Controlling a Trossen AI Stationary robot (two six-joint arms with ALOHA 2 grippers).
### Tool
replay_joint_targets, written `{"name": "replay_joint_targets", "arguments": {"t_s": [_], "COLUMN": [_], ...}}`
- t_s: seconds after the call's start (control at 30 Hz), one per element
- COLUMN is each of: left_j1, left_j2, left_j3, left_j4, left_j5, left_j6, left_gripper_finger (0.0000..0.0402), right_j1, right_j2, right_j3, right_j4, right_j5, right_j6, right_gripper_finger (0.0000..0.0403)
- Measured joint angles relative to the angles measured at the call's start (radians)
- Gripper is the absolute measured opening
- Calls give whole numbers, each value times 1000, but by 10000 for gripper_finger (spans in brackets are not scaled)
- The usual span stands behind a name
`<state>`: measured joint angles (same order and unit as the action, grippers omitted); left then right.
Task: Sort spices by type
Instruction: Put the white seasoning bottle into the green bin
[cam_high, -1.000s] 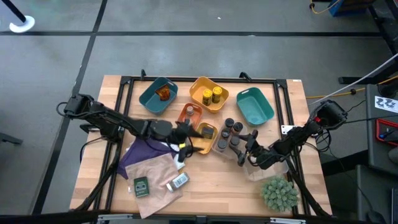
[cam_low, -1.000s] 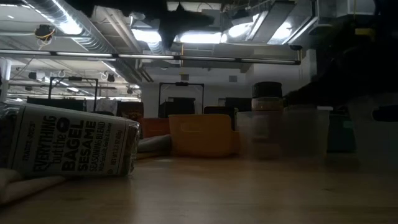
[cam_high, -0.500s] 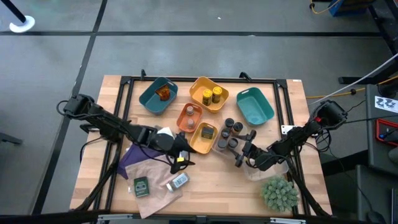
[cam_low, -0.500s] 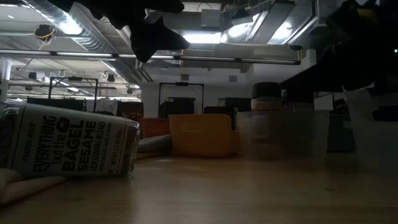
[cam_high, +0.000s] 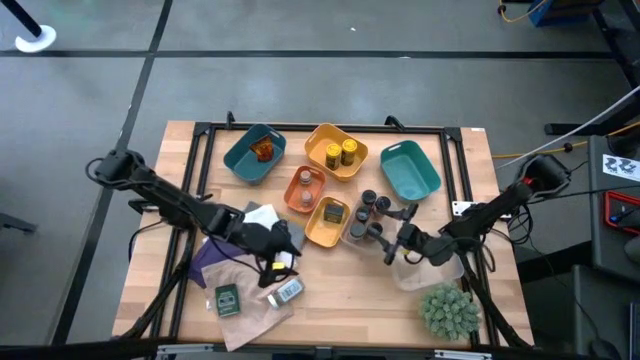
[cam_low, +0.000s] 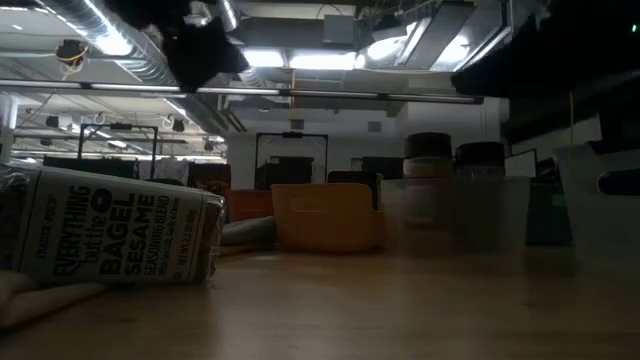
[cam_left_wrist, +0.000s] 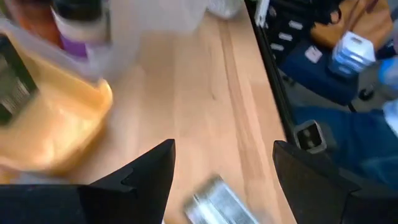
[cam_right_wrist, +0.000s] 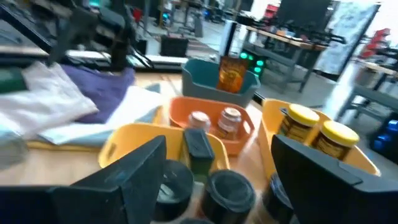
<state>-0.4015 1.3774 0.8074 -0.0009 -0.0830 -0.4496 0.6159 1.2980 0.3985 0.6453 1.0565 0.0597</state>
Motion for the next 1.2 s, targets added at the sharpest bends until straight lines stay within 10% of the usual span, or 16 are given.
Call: {"name": "replay_joint_targets", "arguments": {"t_s": [0.2,0.53,0.83,1.2], "left_j1": [-86,-200,-339,-476], "left_j2": [-33,-43,-43,-38], "left_j3": [0,0,0,0], "left_j4": [-158,-389,-541,-601], "left_j5": [67,416,400,94], "left_j6": [-259,-1205,-1535,-1822], "left_gripper_finger": [253,253,253,253], "right_j1": [0,-1,-1,-1], "right_j2": [-41,-41,-41,-40], "right_j3": [0,0,0,0], "right_j4": [0,0,-5,18], "right_j5": [-87,-108,-164,-274], "right_j6": [-17,-18,-46,-42], "right_gripper_finger": [289,289,289,289]}}
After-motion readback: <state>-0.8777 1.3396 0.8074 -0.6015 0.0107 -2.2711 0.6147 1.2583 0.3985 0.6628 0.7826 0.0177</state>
